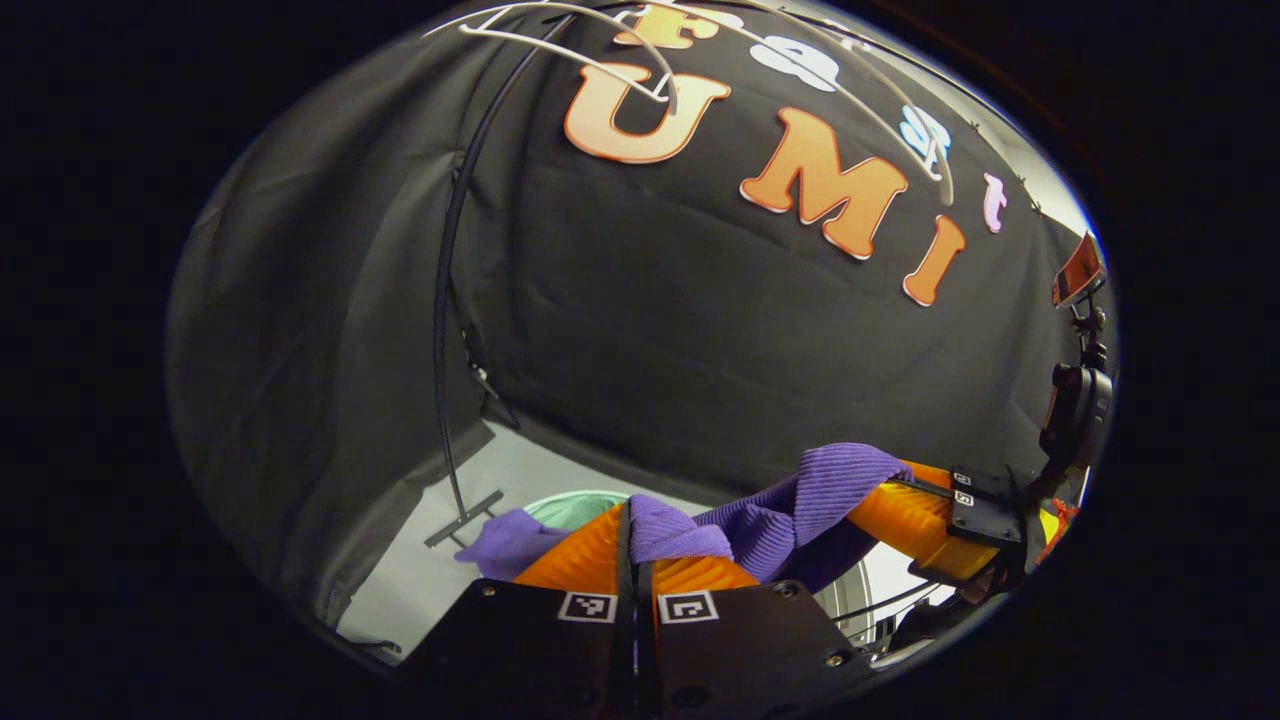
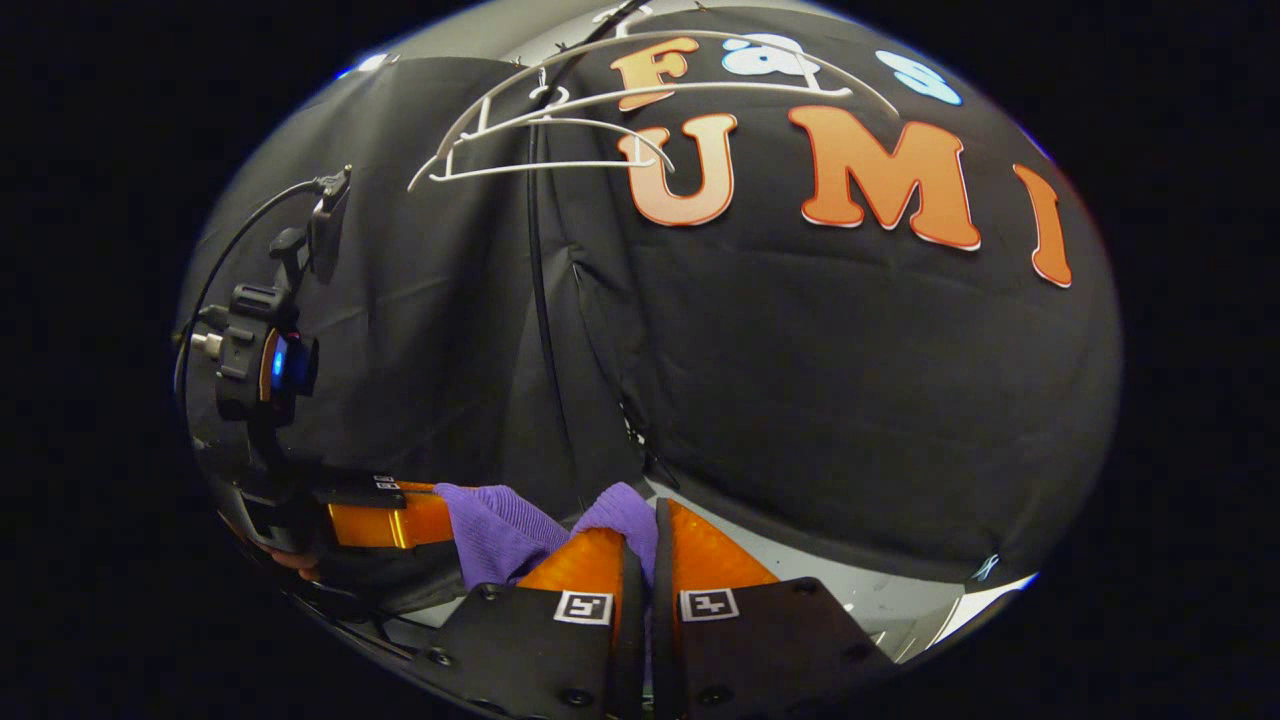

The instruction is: Grasp the clothes on the hanger with both hands and then place them into the laundry hamper below.

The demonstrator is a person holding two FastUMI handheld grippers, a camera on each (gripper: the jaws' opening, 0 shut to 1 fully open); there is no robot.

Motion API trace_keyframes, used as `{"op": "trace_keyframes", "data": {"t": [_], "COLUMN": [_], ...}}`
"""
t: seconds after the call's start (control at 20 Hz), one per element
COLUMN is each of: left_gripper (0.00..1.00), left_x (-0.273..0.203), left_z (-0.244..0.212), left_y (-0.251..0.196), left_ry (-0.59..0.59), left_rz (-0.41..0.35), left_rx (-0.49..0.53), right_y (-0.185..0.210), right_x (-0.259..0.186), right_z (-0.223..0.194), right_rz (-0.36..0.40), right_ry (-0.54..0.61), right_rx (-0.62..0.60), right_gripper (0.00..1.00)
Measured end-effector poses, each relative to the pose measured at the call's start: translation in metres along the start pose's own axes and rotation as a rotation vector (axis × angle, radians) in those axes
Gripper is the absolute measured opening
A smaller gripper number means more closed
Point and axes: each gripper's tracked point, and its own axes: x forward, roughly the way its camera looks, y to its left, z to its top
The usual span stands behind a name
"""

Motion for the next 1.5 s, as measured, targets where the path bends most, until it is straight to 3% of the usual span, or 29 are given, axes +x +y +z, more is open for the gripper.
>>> {"op": "trace_keyframes", "data": {"t": [0.2, 0.35, 0.65, 0.85, 0.95, 1.0, 1.15, 1.3, 1.35, 1.5], "left_gripper": [0.02, 0.03, 0.05, 0.05, 0.07, 0.28, 0.62, 0.97, 1.0, 0.96], "left_x": [0.017, 0.031, 0.057, 0.058, 0.057, 0.052, 0.044, 0.046, 0.041, 0.038], "left_z": [-0.033, -0.062, -0.129, -0.15, -0.154, -0.163, -0.171, -0.162, -0.159, -0.15], "left_y": [0.009, 0.024, 0.043, 0.048, 0.05, 0.055, 0.077, 0.088, 0.09, 0.085], "left_ry": [0.078, 0.167, 0.309, 0.368, 0.396, 0.41, 0.426, 0.386, 0.374, 0.343], "left_rz": [0.009, 0.077, 0.113, 0.111, 0.117, 0.139, 0.211, 0.243, 0.243, 0.225], "left_rx": [-0.009, 0.007, -0.003, -0.017, -0.02, -0.035, -0.082, -0.1, -0.099, -0.095], "right_y": [-0.012, -0.016, -0.022, -0.022, -0.016, -0.015, -0.019, -0.022, -0.021, -0.021], "right_x": [0.015, 0.029, 0.064, 0.063, 0.06, 0.059, 0.06, 0.057, 0.056, 0.054], "right_z": [-0.04, -0.079, -0.152, -0.175, -0.183, -0.182, -0.194, -0.201, -0.203, -0.204], "right_rz": [-0.02, -0.023, -0.024, -0.029, -0.01, -0.002, -0.012, -0.023, -0.024, -0.03], "right_ry": [0.085, 0.168, 0.335, 0.401, 0.431, 0.439, 0.456, 0.475, 0.479, 0.485], "right_rx": [0.035, 0.059, 0.08, 0.096, 0.119, 0.134, 0.157, 0.169, 0.171, 0.174], "right_gripper": [0.11, 0.11, 0.11, 0.12, 0.17, 0.12, 1.0, 0.99, 0.99, 0.99]}}
